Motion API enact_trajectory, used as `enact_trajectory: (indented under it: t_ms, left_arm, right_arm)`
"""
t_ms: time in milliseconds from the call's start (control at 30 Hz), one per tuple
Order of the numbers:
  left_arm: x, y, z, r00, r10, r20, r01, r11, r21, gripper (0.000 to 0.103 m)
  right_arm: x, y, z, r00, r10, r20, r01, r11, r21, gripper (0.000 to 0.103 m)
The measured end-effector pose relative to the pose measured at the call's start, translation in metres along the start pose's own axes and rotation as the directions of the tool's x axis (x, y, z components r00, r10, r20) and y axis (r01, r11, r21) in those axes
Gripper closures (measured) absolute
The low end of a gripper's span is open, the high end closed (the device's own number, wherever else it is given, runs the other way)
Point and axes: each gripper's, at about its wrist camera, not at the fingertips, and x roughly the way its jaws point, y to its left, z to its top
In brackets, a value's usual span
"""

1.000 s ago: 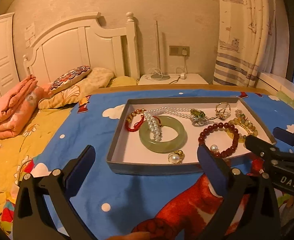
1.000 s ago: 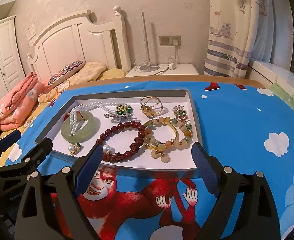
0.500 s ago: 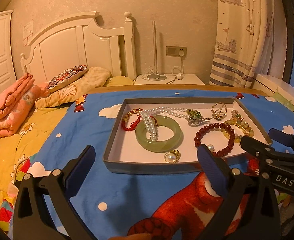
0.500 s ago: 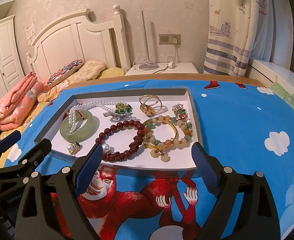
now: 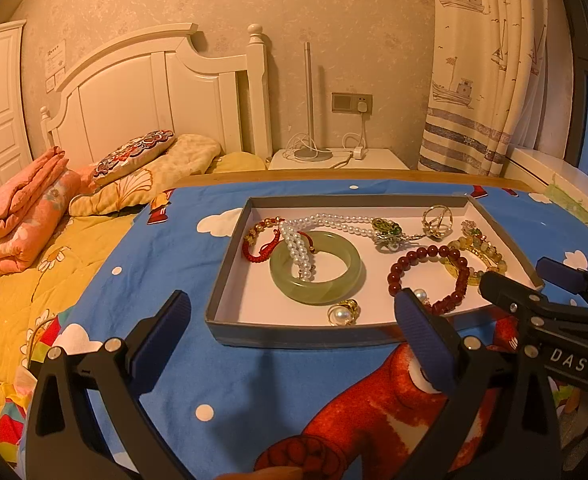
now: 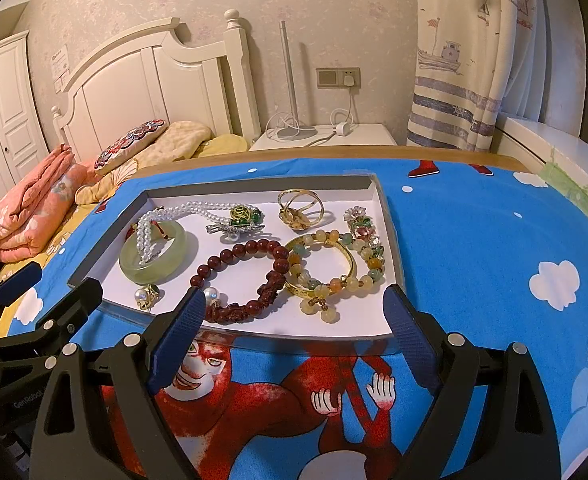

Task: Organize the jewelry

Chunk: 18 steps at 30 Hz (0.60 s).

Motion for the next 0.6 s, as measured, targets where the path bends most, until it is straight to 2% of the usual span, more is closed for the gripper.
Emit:
enact_trajectory:
  t_ms: [600]
  left_arm:
    - [0.001, -0.009, 0.0017, 1.0, -0.007, 0.003, 0.007, 1.0, 0.004, 0.002]
  right_arm:
    - [0.0004, -0.0005, 0.0006, 1.0, 0.001, -0.001, -0.001, 1.0, 0.001, 0.017]
